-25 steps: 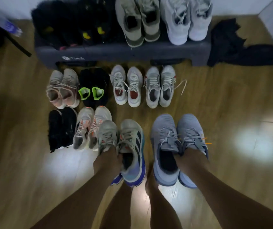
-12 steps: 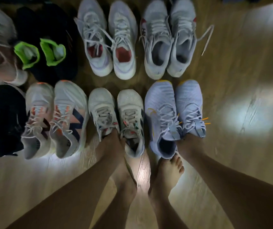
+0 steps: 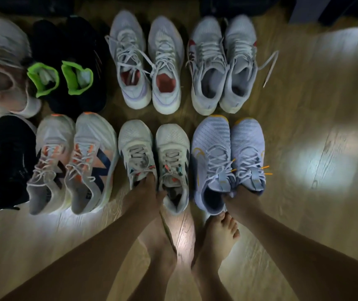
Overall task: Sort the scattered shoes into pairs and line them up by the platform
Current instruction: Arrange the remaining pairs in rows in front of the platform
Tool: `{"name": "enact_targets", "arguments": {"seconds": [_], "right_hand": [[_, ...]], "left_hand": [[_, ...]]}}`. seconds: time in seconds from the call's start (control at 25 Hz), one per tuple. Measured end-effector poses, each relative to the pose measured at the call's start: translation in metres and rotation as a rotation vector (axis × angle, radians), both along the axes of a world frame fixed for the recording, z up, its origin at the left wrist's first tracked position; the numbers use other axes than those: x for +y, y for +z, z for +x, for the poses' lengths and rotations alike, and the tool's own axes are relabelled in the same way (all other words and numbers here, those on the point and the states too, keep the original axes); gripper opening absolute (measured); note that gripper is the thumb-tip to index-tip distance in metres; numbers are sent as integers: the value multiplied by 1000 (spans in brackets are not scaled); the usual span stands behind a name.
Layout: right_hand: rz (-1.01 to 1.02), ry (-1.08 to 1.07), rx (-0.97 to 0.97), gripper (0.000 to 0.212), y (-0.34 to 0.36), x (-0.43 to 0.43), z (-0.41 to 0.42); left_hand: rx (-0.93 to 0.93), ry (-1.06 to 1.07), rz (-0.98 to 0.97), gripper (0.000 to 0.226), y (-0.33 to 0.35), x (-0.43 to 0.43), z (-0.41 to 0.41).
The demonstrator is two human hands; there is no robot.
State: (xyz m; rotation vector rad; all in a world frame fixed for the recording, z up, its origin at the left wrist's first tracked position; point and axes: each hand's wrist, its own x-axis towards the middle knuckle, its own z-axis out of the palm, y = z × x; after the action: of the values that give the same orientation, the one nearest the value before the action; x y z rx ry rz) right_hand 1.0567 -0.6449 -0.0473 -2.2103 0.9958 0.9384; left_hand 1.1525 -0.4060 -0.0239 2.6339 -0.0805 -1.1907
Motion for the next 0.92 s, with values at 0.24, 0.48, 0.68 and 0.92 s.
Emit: {"name": "enact_targets", "arguments": {"seconds": [0.24,0.48,0.68,0.92], "right_hand": [[-33,54,143,19,21,-1,1],[-65,127,124,10,47,4,23],[-64,244,72,21,83,4,23],[-62,449,223,27,132,2,54]], "left_hand": [[124,136,22,38,9,-7,7],[5,175,32,12,37,-1,25],[55,345,-105,12,68,19,20],[178,418,-152,37,104,46,33]]}}
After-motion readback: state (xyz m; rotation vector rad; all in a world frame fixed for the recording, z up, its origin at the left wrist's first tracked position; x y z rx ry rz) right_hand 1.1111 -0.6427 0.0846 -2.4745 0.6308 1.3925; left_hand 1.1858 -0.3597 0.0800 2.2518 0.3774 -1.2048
